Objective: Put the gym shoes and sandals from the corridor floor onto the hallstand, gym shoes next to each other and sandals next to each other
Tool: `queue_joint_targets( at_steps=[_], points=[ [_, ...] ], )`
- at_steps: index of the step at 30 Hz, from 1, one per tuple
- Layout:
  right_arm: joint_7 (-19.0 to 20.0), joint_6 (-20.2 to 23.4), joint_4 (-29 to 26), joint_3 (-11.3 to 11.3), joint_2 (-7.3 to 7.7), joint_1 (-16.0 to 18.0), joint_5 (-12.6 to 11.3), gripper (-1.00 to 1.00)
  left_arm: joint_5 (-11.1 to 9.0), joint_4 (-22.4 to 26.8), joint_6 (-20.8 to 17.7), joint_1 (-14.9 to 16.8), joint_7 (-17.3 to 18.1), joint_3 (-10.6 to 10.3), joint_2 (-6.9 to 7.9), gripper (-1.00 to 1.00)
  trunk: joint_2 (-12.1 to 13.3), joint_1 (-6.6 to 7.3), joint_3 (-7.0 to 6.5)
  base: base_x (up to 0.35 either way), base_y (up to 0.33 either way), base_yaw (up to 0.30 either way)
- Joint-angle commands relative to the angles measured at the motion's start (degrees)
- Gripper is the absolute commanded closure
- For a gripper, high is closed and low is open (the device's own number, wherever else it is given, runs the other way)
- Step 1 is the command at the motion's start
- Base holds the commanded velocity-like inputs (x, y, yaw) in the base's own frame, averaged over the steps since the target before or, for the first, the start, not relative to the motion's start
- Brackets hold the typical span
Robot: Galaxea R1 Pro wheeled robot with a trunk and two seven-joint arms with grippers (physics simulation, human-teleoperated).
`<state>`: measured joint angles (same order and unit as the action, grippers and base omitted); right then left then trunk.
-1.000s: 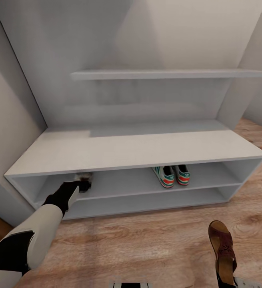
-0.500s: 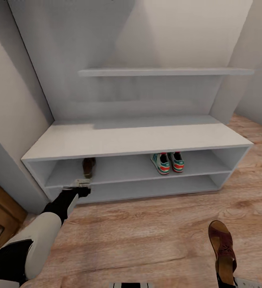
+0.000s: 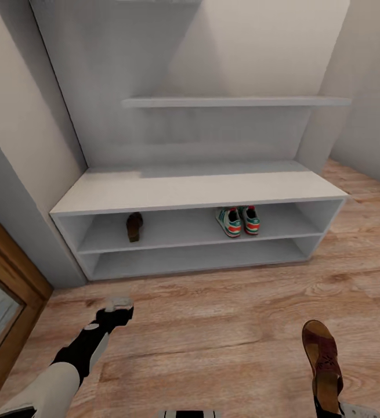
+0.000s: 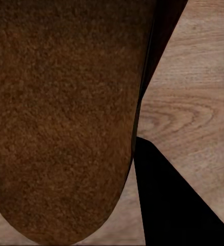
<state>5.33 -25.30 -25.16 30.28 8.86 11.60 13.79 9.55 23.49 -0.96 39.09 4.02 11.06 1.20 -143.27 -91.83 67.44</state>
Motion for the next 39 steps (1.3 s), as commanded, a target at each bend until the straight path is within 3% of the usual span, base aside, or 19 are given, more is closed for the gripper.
queue_joint_targets(
  at_steps=[1,6,7,8,12,13,14,23,24,32,39],
  points=[
    [0.48,-0.19,0.03,0.49,-0.03,0.06,0.09,1.00,0.56,0.07,-0.07,-0.01,0.46,0.49,-0.05,-1.00,-0.02,0.05,0.04,-0.336,0.000,0.000],
    [0.48,-0.19,0.03,0.49,-0.06,0.05,0.09,1.00,-0.39,0.07,4.19,-4.62,5.56,4.38,0.50,-1.00,-0.02,0.05,0.04,-0.322,0.000,0.000],
    [0.48,-0.19,0.03,0.49,-0.06,0.05,0.09,1.00,-0.39,0.07,4.19,-4.62,5.56,4.38,0.50,-1.00,-0.02,0.05,0.04,-0.290,0.000,0.000],
    [0.48,-0.19,0.03,0.49,-0.07,0.04,0.09,1.00,-1.06,0.04,6.65,-6.64,8.77,6.61,1.84,-1.00,-0.02,0.05,0.04,-0.222,0.000,0.000],
    [0.54,-0.19,0.03,0.49,-0.07,0.06,0.09,1.00,-2.06,-0.01,9.43,-10.24,15.03,9.52,4.51,-1.00,-0.02,0.05,0.04,-0.113,0.000,0.000],
    [0.55,-0.19,0.03,0.45,-0.07,0.03,0.09,1.00,-3.40,-0.02,11.73,-13.01,18.01,12.06,6.07,-1.00,-0.02,0.05,0.04,-0.020,0.000,0.000],
    [0.55,-0.19,0.03,0.43,-0.07,0.02,0.09,1.00,-3.72,-0.07,12.77,-13.96,18.75,12.69,6.59,-1.00,-0.02,0.05,0.04,-0.013,0.000,0.000],
    [0.65,-0.19,-0.16,0.46,-0.11,0.05,0.10,1.00,-4.14,-0.38,16.23,-18.87,20.21,13.75,7.68,-1.00,-0.02,0.05,0.04,-0.004,0.000,0.000],
    [0.64,-0.19,-0.17,0.42,-0.20,0.07,0.03,1.00,-4.16,-0.50,18.31,-20.57,20.29,13.78,7.68,-1.00,-0.02,0.05,0.04,0.000,0.000,0.000],
    [0.64,-0.19,-0.07,0.40,-0.28,0.05,0.01,1.00,-3.94,-0.83,21.20,-21.92,20.25,13.88,7.83,-1.00,-0.02,0.05,0.04,-0.064,0.020,0.000],
    [0.64,-0.19,-0.06,0.40,-0.28,0.03,0.01,1.00,-3.93,-0.89,21.19,-21.95,20.23,13.90,7.85,-1.00,-0.02,0.05,0.04,-0.281,0.191,0.000]
  ],
)
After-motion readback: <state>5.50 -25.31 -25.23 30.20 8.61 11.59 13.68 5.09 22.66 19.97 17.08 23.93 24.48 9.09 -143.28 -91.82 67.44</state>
